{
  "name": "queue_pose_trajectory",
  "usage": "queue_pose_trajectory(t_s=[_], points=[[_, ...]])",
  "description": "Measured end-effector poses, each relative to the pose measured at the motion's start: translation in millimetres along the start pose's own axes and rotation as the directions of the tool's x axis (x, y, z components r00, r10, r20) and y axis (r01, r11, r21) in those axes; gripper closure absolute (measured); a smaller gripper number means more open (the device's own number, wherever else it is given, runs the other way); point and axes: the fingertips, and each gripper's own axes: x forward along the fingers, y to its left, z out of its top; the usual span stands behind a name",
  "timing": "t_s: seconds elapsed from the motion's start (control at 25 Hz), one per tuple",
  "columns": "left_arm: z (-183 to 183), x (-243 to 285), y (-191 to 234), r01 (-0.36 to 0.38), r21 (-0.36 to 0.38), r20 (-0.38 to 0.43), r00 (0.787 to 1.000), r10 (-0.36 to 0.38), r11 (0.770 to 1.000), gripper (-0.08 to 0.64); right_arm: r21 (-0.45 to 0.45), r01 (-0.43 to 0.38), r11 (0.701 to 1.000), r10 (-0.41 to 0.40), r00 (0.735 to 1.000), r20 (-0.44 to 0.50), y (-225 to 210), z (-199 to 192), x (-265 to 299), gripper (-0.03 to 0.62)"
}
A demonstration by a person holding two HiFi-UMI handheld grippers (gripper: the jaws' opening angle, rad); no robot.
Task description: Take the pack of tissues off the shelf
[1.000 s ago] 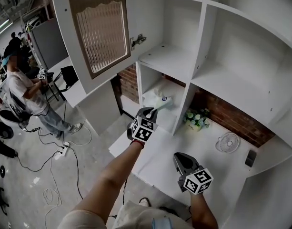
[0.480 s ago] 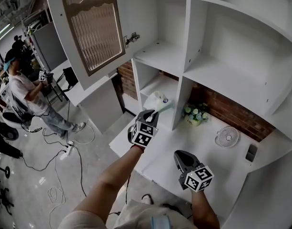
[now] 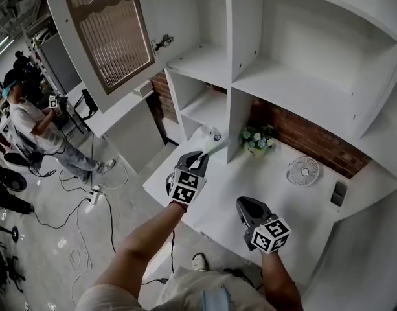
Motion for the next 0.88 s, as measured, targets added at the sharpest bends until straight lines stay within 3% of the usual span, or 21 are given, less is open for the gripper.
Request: queue_pose_trajectory(t_s=[0.52,0.88], points=[[-33.6,-7.3,-95.7,0.09,-0.017,-0.052,0.995,-0.091,0.996,0.514,0.02,0.004,1.0,-0.003,0.999,-0.033,-20.0,-22.7,-37.9,0.574],[-76.2,-6.0,-160.6,0.116,-0.091,-0.097,0.987,-0.124,0.989,0.514,0.053,0.031,0.998,-0.028,0.997,-0.069,-37.7,-51.7,-62.9,0.574]])
